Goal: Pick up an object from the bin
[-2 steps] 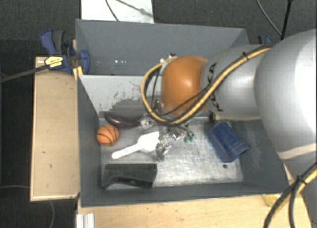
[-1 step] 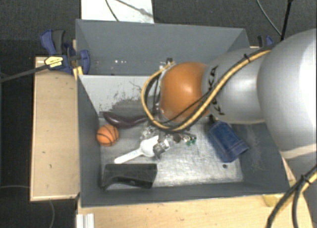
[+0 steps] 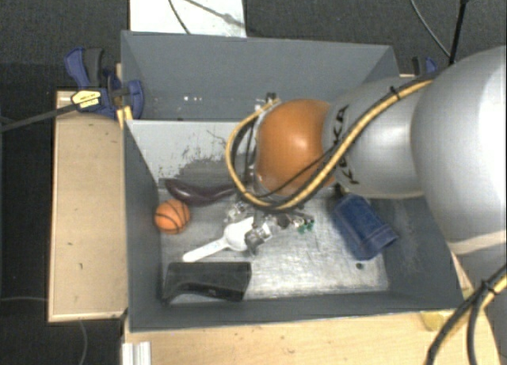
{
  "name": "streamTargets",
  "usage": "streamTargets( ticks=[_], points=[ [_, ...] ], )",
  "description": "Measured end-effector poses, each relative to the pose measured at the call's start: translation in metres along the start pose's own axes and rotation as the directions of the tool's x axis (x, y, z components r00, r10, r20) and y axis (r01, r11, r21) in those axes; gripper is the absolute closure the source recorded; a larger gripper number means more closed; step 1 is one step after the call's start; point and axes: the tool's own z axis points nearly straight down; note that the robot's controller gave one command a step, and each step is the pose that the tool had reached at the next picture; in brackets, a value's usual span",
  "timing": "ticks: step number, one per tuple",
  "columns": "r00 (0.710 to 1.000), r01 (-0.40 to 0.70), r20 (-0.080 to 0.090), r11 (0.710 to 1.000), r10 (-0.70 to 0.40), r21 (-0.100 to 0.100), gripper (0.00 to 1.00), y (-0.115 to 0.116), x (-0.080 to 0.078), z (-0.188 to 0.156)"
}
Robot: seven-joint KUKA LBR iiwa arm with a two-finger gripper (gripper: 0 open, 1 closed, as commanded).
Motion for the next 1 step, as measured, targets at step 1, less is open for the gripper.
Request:
streamTargets(
  ticks=[1],
  points=[
    [1.000,-0.001,-0.003,1.000,0.001,-0.001,1.00,0.0001,0.0009,-0.0035]
  ],
)
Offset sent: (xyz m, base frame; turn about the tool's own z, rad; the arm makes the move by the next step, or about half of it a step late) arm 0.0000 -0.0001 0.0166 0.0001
